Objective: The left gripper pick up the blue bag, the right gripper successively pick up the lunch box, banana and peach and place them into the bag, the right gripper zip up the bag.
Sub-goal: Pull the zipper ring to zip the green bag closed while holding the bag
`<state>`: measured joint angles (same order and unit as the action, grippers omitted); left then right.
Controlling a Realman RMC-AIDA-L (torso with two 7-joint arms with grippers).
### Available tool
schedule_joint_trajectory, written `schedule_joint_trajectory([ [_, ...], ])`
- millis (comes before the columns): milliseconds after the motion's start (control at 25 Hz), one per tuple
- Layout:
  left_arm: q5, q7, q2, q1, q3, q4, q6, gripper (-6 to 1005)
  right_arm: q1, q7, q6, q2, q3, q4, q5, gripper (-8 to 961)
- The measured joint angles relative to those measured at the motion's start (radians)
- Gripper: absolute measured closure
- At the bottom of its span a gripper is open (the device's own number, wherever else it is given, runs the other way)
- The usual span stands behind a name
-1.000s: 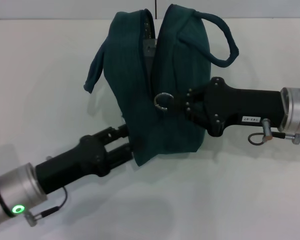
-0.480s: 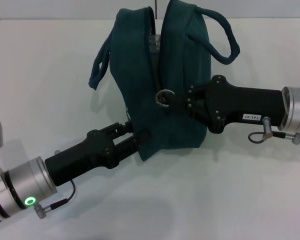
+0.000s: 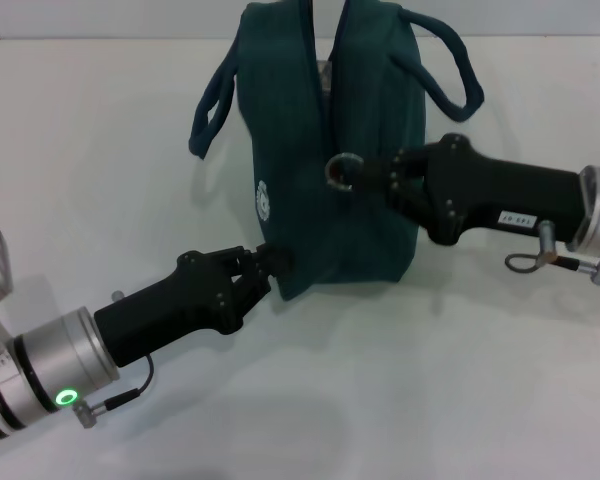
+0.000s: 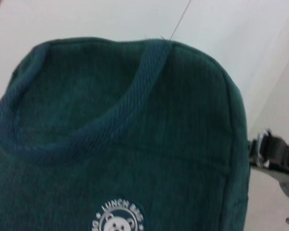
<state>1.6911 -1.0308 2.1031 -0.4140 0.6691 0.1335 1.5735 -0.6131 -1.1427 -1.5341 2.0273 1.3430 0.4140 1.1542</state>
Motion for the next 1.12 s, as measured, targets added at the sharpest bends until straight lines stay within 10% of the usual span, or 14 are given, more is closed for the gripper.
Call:
schedule_joint_trajectory([
  [480,-0.014,0.095,0.004,-0.038,-0.003,-0.098,-0.049,902,0.002,0.012,0.023,0.0,0.015,-0.015,-0.065,937],
  [1120,-0.104,0.094,-0.001,-0.015,0.028,-0.122,-0.014,511,-0.053,0.0,0.055,0.0,0.086,-0.024,-0.062,938],
])
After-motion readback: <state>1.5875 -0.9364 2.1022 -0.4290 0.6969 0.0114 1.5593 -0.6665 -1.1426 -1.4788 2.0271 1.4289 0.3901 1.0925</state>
